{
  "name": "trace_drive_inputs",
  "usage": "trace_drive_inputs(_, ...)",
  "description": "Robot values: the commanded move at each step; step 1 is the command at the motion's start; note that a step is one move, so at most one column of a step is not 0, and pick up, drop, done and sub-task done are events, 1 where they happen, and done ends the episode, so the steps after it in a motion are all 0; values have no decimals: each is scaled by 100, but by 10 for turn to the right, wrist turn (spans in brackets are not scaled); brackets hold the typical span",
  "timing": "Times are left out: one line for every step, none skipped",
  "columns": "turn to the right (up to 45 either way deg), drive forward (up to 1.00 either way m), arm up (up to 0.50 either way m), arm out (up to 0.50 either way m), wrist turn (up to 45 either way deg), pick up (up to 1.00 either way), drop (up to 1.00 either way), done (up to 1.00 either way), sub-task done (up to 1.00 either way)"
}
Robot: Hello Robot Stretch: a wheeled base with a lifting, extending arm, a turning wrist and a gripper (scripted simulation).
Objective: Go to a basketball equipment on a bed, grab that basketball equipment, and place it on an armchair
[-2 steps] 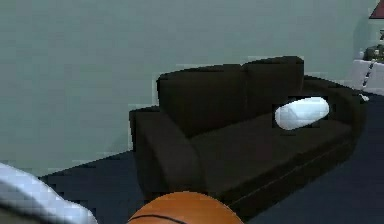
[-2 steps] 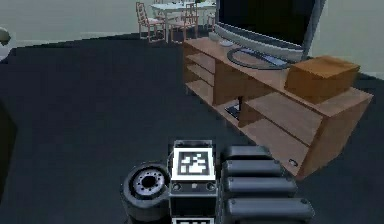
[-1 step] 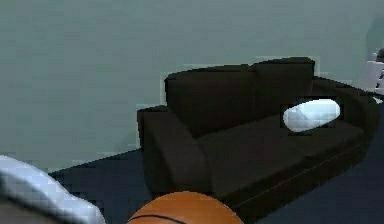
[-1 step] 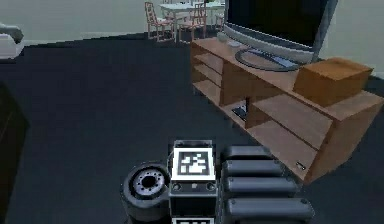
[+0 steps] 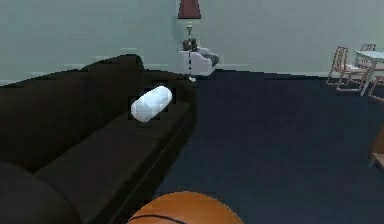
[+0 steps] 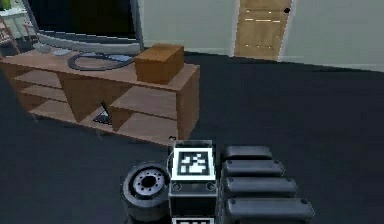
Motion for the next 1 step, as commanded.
trace_drive_inputs(450,0,0,0,0,0,0,0,0)
